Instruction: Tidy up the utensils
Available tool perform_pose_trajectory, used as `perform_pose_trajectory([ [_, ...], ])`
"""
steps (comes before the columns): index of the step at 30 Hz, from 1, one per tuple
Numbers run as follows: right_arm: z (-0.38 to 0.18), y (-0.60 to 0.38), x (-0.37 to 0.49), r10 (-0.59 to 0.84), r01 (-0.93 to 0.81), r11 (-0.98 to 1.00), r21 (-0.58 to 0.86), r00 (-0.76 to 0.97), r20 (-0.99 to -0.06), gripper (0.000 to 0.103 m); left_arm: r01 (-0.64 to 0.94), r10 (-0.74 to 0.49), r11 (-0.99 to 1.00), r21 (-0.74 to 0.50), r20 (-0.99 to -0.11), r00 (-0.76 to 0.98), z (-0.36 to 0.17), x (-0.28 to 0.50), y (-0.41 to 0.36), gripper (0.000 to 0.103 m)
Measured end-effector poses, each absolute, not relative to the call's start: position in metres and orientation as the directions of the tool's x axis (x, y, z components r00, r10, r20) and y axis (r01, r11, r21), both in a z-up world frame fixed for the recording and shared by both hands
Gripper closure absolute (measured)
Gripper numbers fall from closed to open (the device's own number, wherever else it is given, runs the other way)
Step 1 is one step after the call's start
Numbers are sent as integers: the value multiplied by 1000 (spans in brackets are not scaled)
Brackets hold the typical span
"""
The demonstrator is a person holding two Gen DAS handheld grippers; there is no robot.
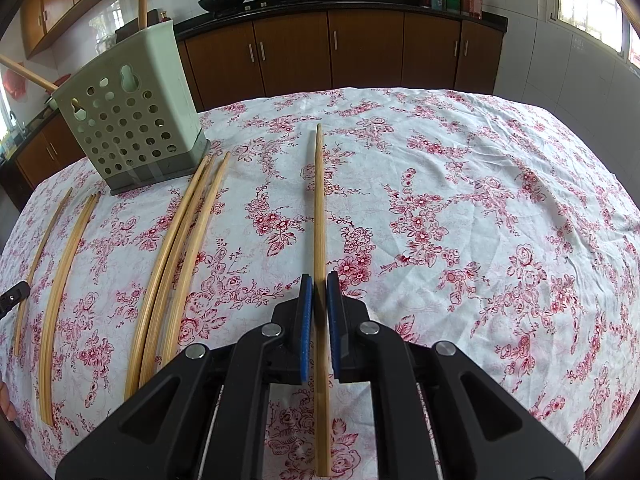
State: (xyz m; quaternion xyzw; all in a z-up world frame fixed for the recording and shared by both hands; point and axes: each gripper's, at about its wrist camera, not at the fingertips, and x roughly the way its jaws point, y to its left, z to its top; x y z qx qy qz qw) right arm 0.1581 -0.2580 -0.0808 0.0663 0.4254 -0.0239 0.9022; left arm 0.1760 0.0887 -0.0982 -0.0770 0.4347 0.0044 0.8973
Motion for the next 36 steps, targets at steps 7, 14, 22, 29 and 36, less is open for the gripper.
perform_pose_trajectory([
  [7, -81, -258, 158, 14, 99, 990, 99, 637, -771, 94, -75, -60, 988, -135, -781, 622, -98, 176, 89, 93],
  [14, -80, -258, 158, 14, 99, 990, 100, 637, -771, 94, -75, -60, 988, -135, -781, 622, -98, 176, 89, 93],
  [22, -80, -258, 158, 16, 99, 990, 102, 638, -770, 94, -73, -56, 989, -129, -781, 622, -98, 176, 89, 93],
  [29, -80, -259, 145, 33, 88, 989, 116, 638, -769, 94, -32, -31, 997, -64, -788, 615, -97, 157, 80, 93],
  [36, -63, -264, 139, 38, 87, 988, 129, 667, -744, 95, -13, -19, 999, -35, -778, 628, -85, 154, 77, 95],
])
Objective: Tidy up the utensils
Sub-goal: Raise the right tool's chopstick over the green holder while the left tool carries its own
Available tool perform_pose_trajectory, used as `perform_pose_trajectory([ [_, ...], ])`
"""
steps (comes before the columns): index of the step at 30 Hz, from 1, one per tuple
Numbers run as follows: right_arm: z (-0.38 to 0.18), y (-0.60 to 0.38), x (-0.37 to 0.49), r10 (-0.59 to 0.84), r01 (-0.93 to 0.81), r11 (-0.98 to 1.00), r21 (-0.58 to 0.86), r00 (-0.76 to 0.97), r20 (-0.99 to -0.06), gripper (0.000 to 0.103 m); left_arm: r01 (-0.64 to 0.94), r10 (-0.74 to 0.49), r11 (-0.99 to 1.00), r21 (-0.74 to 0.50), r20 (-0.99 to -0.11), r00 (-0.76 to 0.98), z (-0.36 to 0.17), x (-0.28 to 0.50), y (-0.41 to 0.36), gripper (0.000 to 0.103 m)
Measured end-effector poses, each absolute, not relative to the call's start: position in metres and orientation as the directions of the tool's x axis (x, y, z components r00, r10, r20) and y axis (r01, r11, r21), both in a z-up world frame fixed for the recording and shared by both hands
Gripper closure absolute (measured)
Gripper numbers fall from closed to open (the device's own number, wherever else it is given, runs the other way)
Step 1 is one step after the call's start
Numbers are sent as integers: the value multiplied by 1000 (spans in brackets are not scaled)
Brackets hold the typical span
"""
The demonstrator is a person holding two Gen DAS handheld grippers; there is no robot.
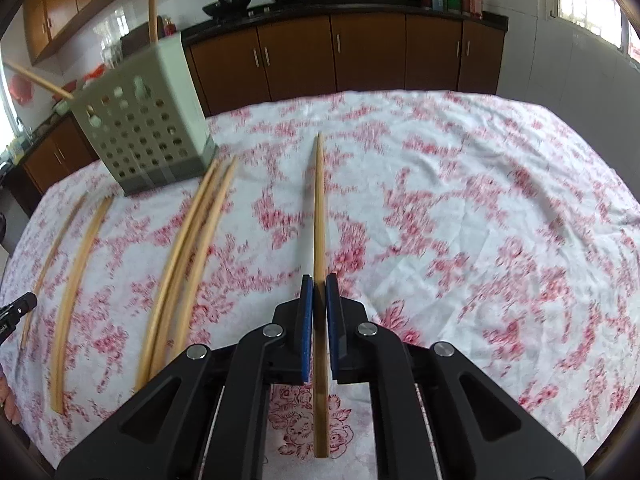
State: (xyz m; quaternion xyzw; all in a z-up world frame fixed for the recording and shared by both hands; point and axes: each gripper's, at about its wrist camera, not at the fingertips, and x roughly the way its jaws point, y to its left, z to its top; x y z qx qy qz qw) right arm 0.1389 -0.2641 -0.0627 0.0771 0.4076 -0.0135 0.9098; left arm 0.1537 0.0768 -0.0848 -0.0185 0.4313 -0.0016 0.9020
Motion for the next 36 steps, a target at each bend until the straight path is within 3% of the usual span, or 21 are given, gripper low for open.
perform_pose_trajectory([
  [12, 30, -271, 128, 26, 55, 990, 128, 832, -554, 95, -20, -29, 997, -81, -558, 829, 31, 148, 84, 95],
  [22, 82, -267, 130, 67, 4, 988, 157, 892, -446, 95, 34, -69, 996, -80, -487, 871, 83, 147, 70, 95],
  [28, 124, -251, 127, 141, -76, 976, 204, 934, -327, 95, 120, -158, 986, -116, -415, 896, 117, 140, 47, 95],
  [36, 167, -225, 138, 187, -155, 964, 217, 973, -138, 95, 198, -222, 973, -121, -240, 945, 172, 149, -1, 95],
])
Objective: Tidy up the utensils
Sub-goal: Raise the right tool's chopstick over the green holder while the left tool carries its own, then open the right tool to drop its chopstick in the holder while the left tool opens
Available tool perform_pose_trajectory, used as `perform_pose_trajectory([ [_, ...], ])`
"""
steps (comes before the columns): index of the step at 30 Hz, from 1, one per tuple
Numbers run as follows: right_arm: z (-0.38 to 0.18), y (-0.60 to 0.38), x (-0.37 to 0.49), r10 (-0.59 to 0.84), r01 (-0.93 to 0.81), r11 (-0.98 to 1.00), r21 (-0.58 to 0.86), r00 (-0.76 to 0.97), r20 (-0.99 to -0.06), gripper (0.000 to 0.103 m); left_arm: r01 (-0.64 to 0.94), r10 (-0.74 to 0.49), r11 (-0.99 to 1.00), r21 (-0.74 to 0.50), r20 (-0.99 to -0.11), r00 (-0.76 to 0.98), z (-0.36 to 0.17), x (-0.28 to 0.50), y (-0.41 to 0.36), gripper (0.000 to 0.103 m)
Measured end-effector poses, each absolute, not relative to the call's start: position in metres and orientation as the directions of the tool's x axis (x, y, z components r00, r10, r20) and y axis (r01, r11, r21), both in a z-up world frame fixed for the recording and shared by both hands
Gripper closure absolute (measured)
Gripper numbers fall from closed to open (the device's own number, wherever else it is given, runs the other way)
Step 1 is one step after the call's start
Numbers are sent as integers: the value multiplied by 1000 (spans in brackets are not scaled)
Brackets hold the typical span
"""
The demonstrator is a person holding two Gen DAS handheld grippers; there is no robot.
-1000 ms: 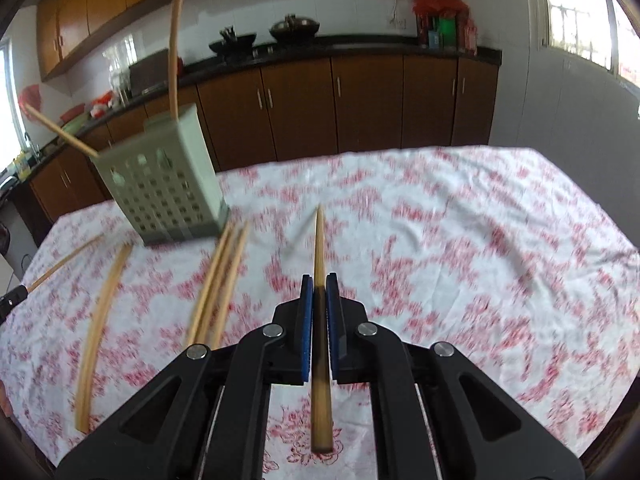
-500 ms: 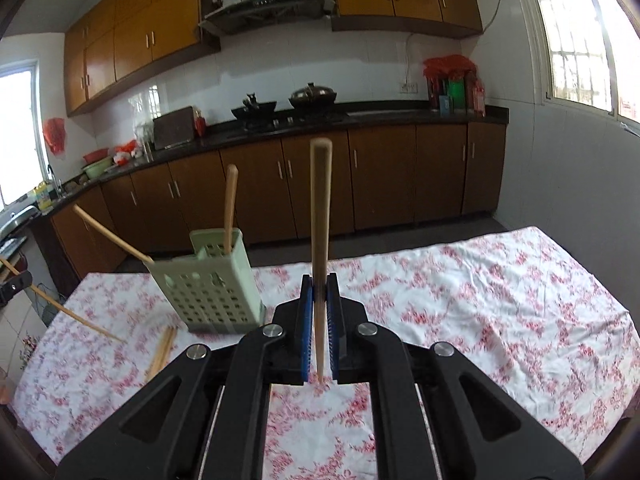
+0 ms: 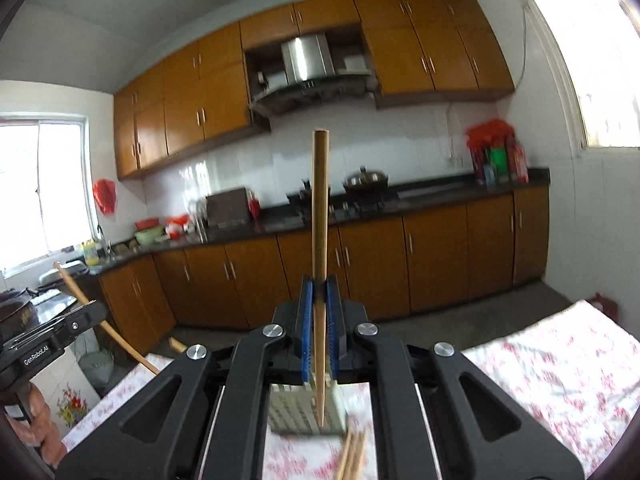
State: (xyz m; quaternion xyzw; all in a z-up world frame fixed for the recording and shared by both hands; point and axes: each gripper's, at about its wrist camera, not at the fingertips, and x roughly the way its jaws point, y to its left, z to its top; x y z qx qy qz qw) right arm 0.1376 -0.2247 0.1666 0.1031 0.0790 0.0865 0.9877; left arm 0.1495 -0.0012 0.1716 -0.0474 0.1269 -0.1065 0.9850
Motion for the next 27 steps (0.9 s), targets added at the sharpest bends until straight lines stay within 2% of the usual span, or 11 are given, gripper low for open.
perform_pose_trajectory([
  [6, 170, -215, 166, 179, -162, 963, 214, 982, -62, 95, 179, -197, 977, -118, -165, 966, 190, 182, -23, 95],
  [12, 148, -213, 195, 174, -146, 963, 228, 979, -107, 95, 147, -169, 976, -158, -136, 976, 181, 221, -31, 95],
  [23, 113, -208, 200, 200, -150, 961, 232, 957, -212, 94, 145, -195, 968, -205, -250, 948, 118, 253, -25, 95],
  [25, 114, -207, 194, 203, -152, 961, 233, 955, -216, 90, 148, -197, 968, -201, -253, 947, 115, 249, -22, 92],
  [27, 118, -207, 190, 202, -153, 962, 228, 957, -210, 77, 151, -200, 968, -201, -252, 947, 116, 244, -20, 88],
])
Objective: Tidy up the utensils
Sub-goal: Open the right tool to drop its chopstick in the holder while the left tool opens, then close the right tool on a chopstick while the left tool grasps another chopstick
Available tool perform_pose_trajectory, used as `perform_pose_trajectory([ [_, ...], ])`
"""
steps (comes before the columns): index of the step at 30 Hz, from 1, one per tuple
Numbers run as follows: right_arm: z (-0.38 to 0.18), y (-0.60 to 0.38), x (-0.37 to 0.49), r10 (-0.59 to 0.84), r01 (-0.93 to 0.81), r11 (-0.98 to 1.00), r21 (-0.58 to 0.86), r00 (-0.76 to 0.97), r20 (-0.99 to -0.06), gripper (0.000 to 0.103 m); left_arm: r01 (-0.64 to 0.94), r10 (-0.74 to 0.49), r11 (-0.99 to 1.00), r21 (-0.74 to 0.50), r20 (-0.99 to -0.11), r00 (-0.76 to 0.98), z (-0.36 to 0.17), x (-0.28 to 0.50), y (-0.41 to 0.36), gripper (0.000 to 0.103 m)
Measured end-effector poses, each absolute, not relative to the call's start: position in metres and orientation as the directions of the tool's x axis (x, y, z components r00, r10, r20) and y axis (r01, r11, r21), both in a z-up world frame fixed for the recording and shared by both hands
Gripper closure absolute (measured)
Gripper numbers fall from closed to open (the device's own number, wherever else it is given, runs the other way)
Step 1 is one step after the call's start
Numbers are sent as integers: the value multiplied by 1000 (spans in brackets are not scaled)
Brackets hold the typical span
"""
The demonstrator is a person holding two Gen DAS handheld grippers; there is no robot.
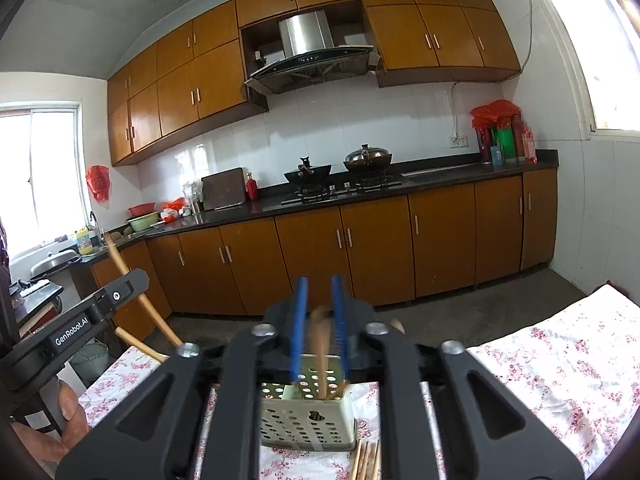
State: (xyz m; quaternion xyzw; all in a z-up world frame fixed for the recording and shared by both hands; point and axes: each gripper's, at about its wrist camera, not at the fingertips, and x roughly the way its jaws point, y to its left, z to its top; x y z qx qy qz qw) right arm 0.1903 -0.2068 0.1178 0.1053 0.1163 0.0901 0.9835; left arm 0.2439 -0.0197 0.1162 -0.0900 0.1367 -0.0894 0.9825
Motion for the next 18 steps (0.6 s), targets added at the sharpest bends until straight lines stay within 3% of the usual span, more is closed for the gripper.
perform_pose_trajectory([
  [2, 126, -209, 179, 195, -152, 964, 218, 962, -189, 72, 154, -203, 966, -206, -244, 948, 119, 238, -16, 80],
  [9, 135, -229, 137, 142, -104, 975, 194, 971, -193, 68, 132, -180, 969, -208, -234, 955, 127, 182, 13, 70],
  [12, 111, -240, 127, 113, -59, 981, 185, 949, -293, 68, 93, -141, 980, -177, -285, 948, 107, 155, 29, 67],
  [14, 76, -243, 129, 136, -56, 979, 196, 894, -426, 68, 54, -101, 988, -141, -348, 932, 85, 145, 37, 67],
  [18, 0, -235, 141, 236, -83, 963, 255, 717, -656, 85, 26, -89, 992, -124, -544, 834, 15, 141, 53, 69],
])
